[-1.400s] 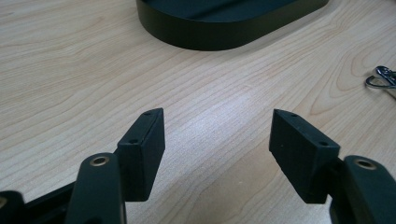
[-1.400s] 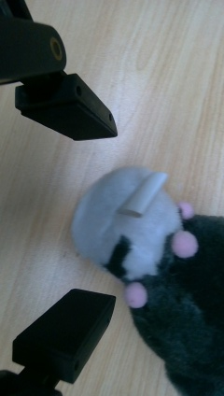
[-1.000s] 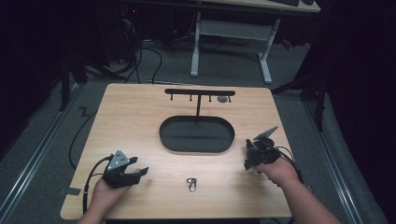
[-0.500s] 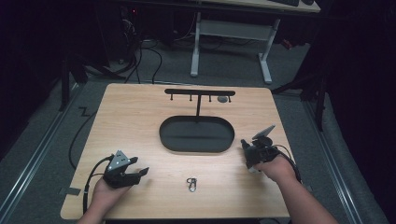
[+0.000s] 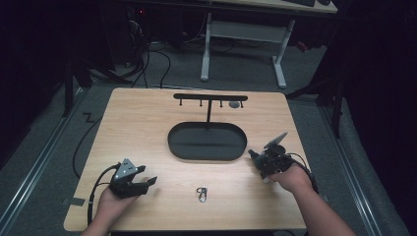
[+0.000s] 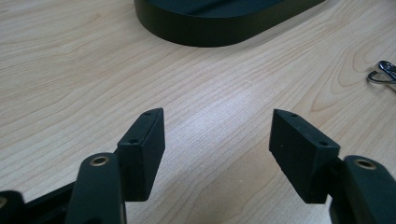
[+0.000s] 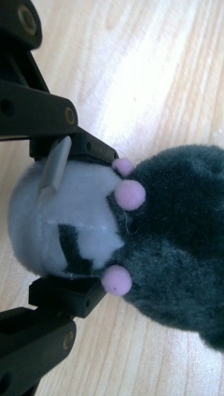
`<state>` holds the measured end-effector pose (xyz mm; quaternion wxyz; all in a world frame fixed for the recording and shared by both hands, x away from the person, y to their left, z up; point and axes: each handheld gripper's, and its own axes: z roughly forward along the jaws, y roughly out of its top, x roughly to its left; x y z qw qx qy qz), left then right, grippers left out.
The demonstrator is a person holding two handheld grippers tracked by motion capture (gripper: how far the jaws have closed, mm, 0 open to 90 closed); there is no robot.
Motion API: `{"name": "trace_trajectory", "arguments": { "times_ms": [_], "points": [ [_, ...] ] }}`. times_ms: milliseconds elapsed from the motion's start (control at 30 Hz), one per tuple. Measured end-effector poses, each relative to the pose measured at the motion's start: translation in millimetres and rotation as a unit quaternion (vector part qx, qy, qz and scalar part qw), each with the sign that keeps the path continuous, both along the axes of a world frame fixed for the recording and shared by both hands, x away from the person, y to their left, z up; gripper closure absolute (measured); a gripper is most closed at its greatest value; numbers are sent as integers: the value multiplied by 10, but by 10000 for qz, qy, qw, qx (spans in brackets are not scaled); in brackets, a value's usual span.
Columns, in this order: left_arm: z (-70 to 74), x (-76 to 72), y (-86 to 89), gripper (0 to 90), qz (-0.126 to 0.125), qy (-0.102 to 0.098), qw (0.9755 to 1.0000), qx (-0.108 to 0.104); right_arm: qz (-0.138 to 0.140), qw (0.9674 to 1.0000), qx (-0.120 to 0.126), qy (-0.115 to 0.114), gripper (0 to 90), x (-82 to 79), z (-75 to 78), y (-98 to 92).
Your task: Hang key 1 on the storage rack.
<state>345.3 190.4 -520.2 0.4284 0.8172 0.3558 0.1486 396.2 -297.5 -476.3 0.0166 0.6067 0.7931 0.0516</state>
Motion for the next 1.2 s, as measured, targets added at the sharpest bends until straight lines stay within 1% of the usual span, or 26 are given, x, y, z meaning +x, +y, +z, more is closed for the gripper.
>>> {"name": "trace_trajectory", "arguments": {
  "times_ms": [67,133,300,333,367,400,600,633,733,900,1133,1200],
  "points": [
    [0,-8,-4,364,-1,-30,10000,-26,111,9999,-43,-3,469,-23,63,6],
    [7,-17,-5,363,-10,-37,10000,-28,137,9999,-51,-64,468,-46,119,12],
    [5,-23,-13,361,-58,-51,10000,-59,326,9993,2,-180,468,-97,301,75],
    [2,-23,-17,361,-58,-43,10000,-54,375,9991,17,-190,468,-102,331,87],
    [2,-23,-18,360,-70,-40,10000,-45,359,9992,34,-170,468,-110,369,107],
    [1,-24,-20,360,-74,-44,10000,-35,444,9988,49,-197,468,-110,391,115],
    [0,-30,-26,360,-84,-51,10000,-18,616,9979,67,-212,468,-125,520,202],
    [-2,-30,-28,360,-86,-49,9999,-15,599,9979,67,-219,468,-127,536,217],
    [-2,-31,-28,360,-93,-51,9999,-3,689,9973,62,-255,468,-127,602,249],
    [-1,-31,-27,360,-104,-47,9999,-5,744,9968,66,-299,467,-122,708,272],
    [-3,-33,-34,360,-124,-44,9999,4,807,9963,45,-279,467,-111,838,320],
    [-3,-34,-34,360,-124,-46,9999,-3,864,9958,56,-289,467,-104,877,337]
  ]
}}
